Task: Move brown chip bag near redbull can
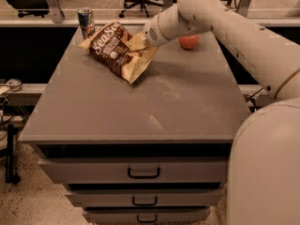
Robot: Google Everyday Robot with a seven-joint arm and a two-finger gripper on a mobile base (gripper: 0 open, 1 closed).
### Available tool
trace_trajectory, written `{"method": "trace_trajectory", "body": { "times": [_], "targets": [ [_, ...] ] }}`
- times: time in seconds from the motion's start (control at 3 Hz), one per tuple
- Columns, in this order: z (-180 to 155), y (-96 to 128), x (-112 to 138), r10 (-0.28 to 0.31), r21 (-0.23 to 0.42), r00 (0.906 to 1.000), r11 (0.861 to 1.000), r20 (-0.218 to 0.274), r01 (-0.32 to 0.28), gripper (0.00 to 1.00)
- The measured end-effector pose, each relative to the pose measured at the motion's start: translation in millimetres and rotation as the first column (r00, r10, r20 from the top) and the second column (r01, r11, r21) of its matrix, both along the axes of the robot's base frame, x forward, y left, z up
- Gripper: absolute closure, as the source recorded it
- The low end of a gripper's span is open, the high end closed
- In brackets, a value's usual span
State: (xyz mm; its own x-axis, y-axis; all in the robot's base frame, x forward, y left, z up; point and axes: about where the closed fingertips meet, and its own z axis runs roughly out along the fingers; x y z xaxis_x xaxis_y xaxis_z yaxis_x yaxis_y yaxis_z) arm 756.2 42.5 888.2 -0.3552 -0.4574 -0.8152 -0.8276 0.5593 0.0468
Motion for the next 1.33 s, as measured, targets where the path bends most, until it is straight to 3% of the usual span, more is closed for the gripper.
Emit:
{"method": "trace_trajectory", "body": {
  "times": [0.33, 1.33],
  "targets": [
    [-7.5, 7.5, 2.1, 0.011, 0.013, 0.9997, 1.0, -0.022, -0.011, 0.83],
    [-11.3, 14.0, 2.2, 0.026, 0.026, 0.999, 0.999, -0.037, -0.025, 0.13]
  ]
}}
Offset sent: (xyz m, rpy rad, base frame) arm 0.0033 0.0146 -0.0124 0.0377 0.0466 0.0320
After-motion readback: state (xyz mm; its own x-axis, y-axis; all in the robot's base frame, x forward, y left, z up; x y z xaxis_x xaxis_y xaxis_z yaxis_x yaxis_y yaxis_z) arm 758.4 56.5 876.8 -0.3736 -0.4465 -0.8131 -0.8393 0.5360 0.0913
